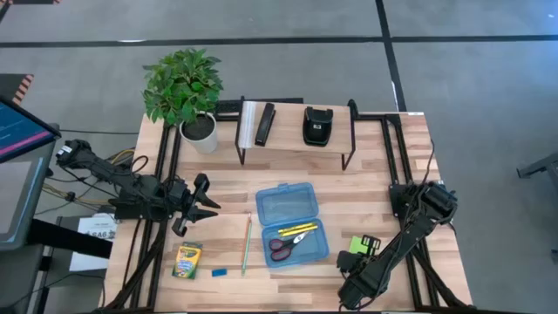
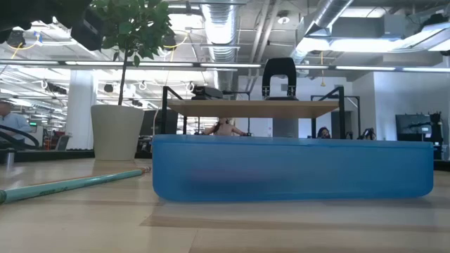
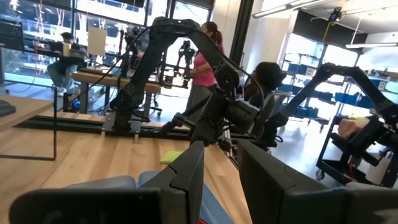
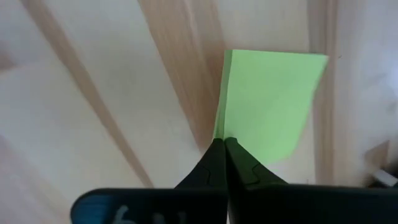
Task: Pack school essentials
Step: Put the green sticky notes into the blue supply box
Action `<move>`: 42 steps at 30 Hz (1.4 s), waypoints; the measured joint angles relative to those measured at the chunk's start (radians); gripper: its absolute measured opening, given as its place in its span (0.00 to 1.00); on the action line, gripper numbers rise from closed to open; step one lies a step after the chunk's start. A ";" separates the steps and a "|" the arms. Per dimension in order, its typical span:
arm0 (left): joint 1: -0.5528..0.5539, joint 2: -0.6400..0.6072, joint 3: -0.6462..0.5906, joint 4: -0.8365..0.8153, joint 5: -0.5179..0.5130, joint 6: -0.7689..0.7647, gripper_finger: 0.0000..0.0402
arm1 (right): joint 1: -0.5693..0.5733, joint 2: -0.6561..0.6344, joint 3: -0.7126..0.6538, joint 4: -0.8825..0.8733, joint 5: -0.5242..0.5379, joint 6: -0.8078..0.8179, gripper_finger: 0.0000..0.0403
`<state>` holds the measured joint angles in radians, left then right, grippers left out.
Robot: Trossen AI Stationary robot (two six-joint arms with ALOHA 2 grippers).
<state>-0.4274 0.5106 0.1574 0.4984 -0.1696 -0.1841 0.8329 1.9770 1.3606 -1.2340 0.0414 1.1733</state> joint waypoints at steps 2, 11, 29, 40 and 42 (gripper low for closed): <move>0.000 0.000 0.000 0.000 0.000 0.000 0.22 | -0.009 0.000 0.033 -0.033 0.022 -0.010 0.00; 0.000 0.000 0.000 0.000 -0.002 0.000 0.22 | -0.059 -0.001 0.220 -0.187 0.142 -0.086 0.00; 0.000 0.000 0.000 -0.010 0.000 -0.009 0.22 | -0.113 -0.004 0.337 -0.182 0.229 -0.070 0.38; 0.000 0.000 0.000 -0.014 -0.001 -0.010 0.22 | -0.059 -0.004 0.086 0.091 0.155 0.059 0.70; 0.000 0.000 0.000 -0.014 -0.002 -0.010 0.22 | -0.060 -0.003 0.045 0.148 0.139 0.060 0.70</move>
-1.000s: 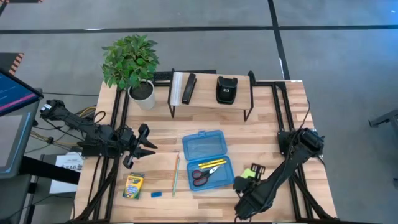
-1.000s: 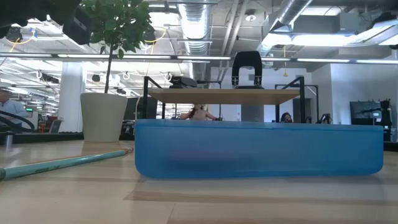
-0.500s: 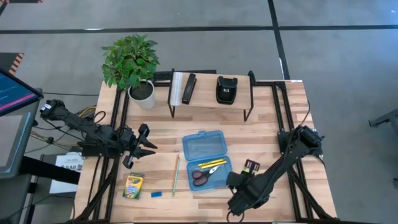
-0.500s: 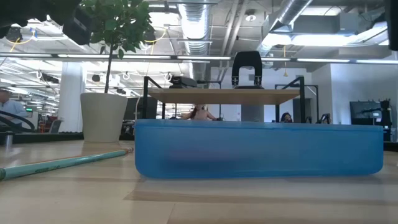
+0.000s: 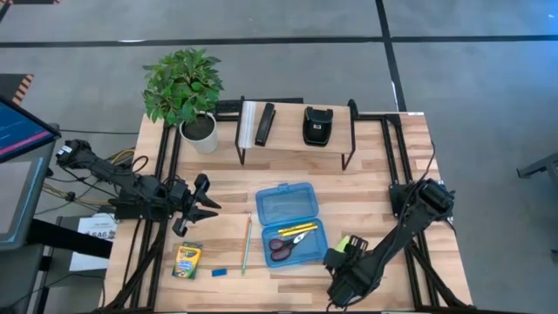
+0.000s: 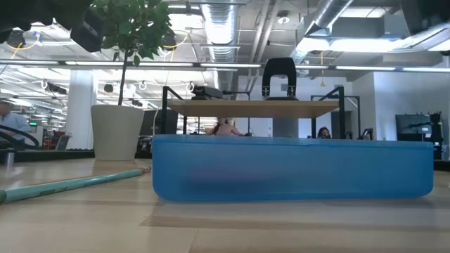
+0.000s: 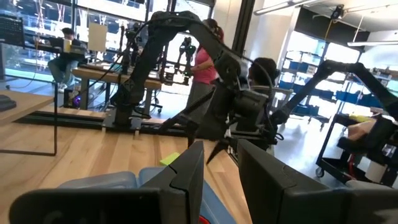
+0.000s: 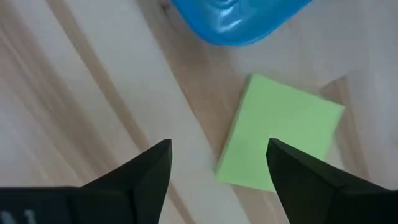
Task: Pack school essentials
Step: Put the green sticky notes into the blue supply box
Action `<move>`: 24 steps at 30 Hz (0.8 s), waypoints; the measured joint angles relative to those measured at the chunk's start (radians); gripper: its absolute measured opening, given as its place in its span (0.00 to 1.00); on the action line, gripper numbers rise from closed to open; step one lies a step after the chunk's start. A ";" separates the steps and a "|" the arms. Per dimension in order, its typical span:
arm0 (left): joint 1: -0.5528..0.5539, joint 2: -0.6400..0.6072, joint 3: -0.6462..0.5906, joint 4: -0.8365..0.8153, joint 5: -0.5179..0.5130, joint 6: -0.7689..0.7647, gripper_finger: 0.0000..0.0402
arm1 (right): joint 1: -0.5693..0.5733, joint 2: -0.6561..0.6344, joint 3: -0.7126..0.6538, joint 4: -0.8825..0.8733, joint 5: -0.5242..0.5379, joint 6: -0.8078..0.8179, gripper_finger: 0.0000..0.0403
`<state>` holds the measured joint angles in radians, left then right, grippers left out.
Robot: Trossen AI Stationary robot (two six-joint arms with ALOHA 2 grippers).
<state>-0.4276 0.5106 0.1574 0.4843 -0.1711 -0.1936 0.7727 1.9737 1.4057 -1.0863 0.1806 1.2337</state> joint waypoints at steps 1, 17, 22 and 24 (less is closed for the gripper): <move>0.000 0.000 0.000 0.000 0.000 0.000 0.22 | 0.000 -0.002 -0.018 0.015 0.000 0.000 0.70; 0.000 0.000 0.000 -0.001 -0.002 0.005 0.22 | 0.003 -0.249 -0.340 0.303 0.069 0.094 0.70; 0.000 0.000 0.000 -0.002 -0.018 0.005 0.22 | -0.009 -0.205 -0.338 0.299 0.053 0.069 0.70; 0.000 0.000 0.000 -0.004 -0.018 0.005 0.22 | -0.012 -0.183 -0.336 0.305 0.037 0.057 0.70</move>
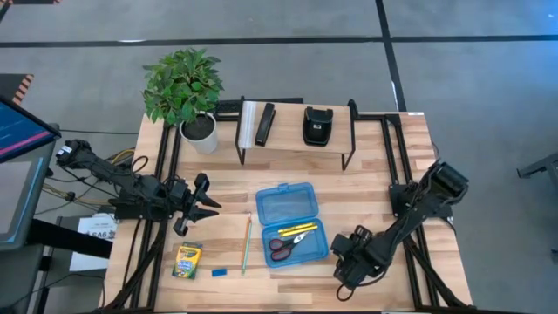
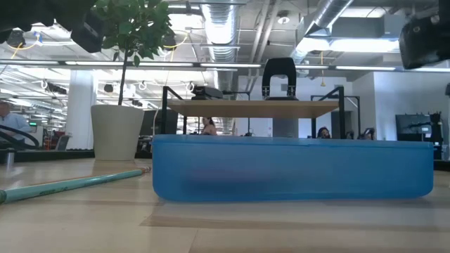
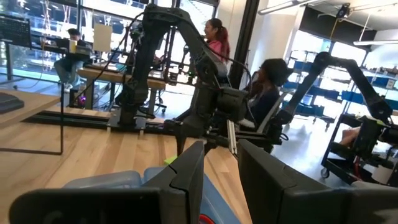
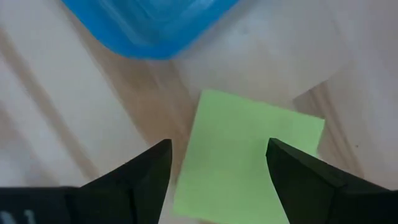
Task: Pack school essentials
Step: Put the green sticky notes into the blue supply box
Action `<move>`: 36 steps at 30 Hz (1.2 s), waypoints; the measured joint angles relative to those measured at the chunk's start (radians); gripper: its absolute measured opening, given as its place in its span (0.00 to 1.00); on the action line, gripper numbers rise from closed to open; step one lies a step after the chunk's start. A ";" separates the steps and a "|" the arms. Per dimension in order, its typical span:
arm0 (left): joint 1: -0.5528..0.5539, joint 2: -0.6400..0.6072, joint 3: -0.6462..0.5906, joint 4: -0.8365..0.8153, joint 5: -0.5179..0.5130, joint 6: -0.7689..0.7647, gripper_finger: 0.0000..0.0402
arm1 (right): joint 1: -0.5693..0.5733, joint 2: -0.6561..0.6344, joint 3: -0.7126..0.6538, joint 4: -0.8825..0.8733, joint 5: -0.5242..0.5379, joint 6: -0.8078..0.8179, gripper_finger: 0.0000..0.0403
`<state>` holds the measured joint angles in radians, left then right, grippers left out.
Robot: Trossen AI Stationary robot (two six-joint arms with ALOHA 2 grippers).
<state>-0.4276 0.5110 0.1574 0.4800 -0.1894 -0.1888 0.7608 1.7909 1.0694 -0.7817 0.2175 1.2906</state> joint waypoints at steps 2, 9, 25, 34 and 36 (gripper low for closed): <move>0.000 0.000 0.000 0.000 0.000 0.000 0.22 | -0.004 0.024 -0.001 0.004 -0.018 -0.011 0.70; 0.000 0.000 0.000 -0.005 -0.006 0.000 0.22 | -0.005 0.071 0.042 -0.045 -0.030 -0.032 0.70; 0.000 0.000 0.000 -0.005 -0.006 -0.003 0.22 | -0.031 0.081 0.084 -0.095 -0.098 -0.035 0.70; 0.000 0.000 0.000 -0.004 -0.005 -0.008 0.22 | -0.039 0.093 0.087 -0.100 -0.140 -0.034 0.63; 0.000 0.000 0.000 -0.004 -0.005 -0.008 0.22 | -0.039 0.092 0.087 -0.102 -0.141 -0.035 0.56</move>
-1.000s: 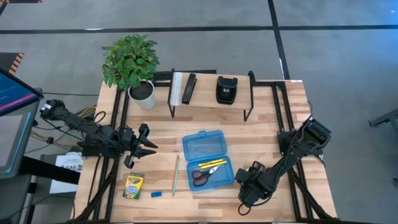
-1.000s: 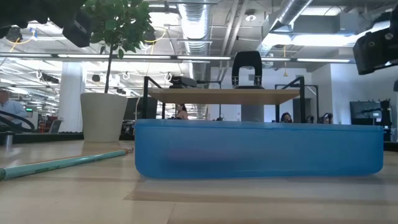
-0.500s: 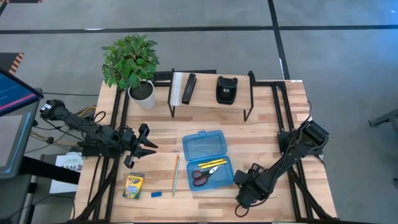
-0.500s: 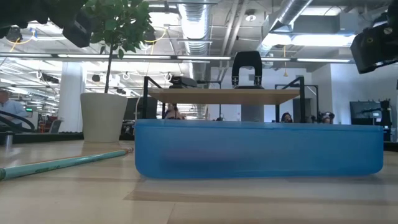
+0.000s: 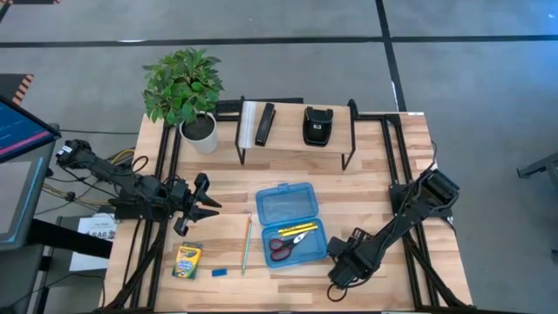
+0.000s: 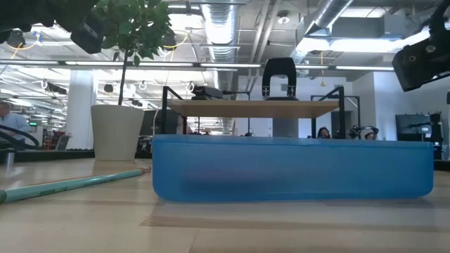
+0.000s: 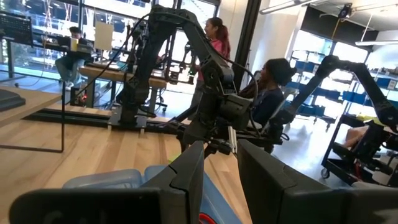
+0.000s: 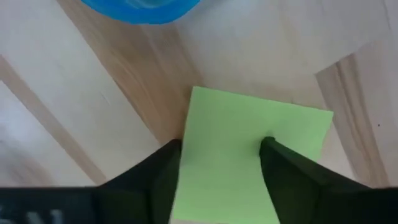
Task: Pack school essentials
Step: Put the green sticky notes into the blue supply box
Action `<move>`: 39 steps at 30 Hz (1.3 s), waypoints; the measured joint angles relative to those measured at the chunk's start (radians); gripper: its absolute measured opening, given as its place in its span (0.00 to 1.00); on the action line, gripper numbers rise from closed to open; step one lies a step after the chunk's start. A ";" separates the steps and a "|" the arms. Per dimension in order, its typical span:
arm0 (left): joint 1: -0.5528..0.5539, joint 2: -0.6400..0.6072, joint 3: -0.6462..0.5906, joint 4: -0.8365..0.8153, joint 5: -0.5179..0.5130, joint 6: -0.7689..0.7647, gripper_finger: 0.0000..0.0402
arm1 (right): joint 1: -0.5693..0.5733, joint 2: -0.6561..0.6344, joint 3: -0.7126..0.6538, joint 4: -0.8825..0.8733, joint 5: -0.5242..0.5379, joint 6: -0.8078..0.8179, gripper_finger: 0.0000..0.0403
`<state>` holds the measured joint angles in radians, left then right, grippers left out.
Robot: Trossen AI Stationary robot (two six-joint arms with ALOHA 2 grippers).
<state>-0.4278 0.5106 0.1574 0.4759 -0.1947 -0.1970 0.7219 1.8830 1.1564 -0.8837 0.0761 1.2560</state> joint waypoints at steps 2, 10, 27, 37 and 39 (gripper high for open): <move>0.000 0.000 0.000 0.000 0.000 0.000 0.22 | 0.000 0.000 -0.001 -0.001 -0.002 -0.002 0.48; 0.000 0.000 0.000 0.000 0.000 0.000 0.22 | 0.000 0.001 0.003 -0.005 -0.010 -0.030 0.17; 0.000 0.000 0.000 0.000 0.000 0.000 0.22 | -0.002 0.003 0.034 -0.042 0.000 -0.060 0.01; 0.000 0.000 0.000 0.000 -0.002 0.000 0.22 | -0.004 0.003 0.187 -0.287 0.065 -0.063 0.00; 0.000 0.000 0.000 0.000 -0.002 0.000 0.22 | -0.005 0.003 0.227 -0.327 0.085 -0.073 0.00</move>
<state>-0.4275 0.5107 0.1574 0.4761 -0.1967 -0.1975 0.7166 1.8862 1.3830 -1.2110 0.1609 1.1831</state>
